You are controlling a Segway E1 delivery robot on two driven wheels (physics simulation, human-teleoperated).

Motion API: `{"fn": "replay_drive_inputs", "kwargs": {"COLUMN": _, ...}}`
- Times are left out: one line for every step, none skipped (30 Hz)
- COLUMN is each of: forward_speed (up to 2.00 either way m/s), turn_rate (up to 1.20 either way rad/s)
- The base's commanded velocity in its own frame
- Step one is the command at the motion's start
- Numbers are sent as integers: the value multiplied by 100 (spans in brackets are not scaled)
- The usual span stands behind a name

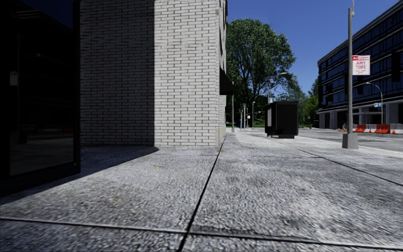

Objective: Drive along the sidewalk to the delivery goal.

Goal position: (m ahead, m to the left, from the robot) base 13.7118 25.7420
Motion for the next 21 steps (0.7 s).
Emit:
{"fn": "replay_drive_inputs", "kwargs": {"forward_speed": 200, "turn_rate": 0}}
{"fn": "replay_drive_inputs", "kwargs": {"forward_speed": 200, "turn_rate": 0}}
{"fn": "replay_drive_inputs", "kwargs": {"forward_speed": 200, "turn_rate": 0}}
{"fn": "replay_drive_inputs", "kwargs": {"forward_speed": 200, "turn_rate": 0}}
{"fn": "replay_drive_inputs", "kwargs": {"forward_speed": 200, "turn_rate": 0}}
{"fn": "replay_drive_inputs", "kwargs": {"forward_speed": 200, "turn_rate": 0}}
{"fn": "replay_drive_inputs", "kwargs": {"forward_speed": 200, "turn_rate": 0}}
{"fn": "replay_drive_inputs", "kwargs": {"forward_speed": 200, "turn_rate": 0}}
{"fn": "replay_drive_inputs", "kwargs": {"forward_speed": 200, "turn_rate": 0}}
{"fn": "replay_drive_inputs", "kwargs": {"forward_speed": 200, "turn_rate": 2}}
{"fn": "replay_drive_inputs", "kwargs": {"forward_speed": 200, "turn_rate": 4}}
{"fn": "replay_drive_inputs", "kwargs": {"forward_speed": 200, "turn_rate": 4}}
{"fn": "replay_drive_inputs", "kwargs": {"forward_speed": 200, "turn_rate": 6}}
{"fn": "replay_drive_inputs", "kwargs": {"forward_speed": 200, "turn_rate": 18}}
{"fn": "replay_drive_inputs", "kwargs": {"forward_speed": 200, "turn_rate": 34}}
{"fn": "replay_drive_inputs", "kwargs": {"forward_speed": 200, "turn_rate": 34}}
{"fn": "replay_drive_inputs", "kwargs": {"forward_speed": 200, "turn_rate": 41}}
{"fn": "replay_drive_inputs", "kwargs": {"forward_speed": 200, "turn_rate": 44}}
{"fn": "replay_drive_inputs", "kwargs": {"forward_speed": 200, "turn_rate": 48}}
{"fn": "replay_drive_inputs", "kwargs": {"forward_speed": 200, "turn_rate": 48}}
{"fn": "replay_drive_inputs", "kwargs": {"forward_speed": 200, "turn_rate": 54}}
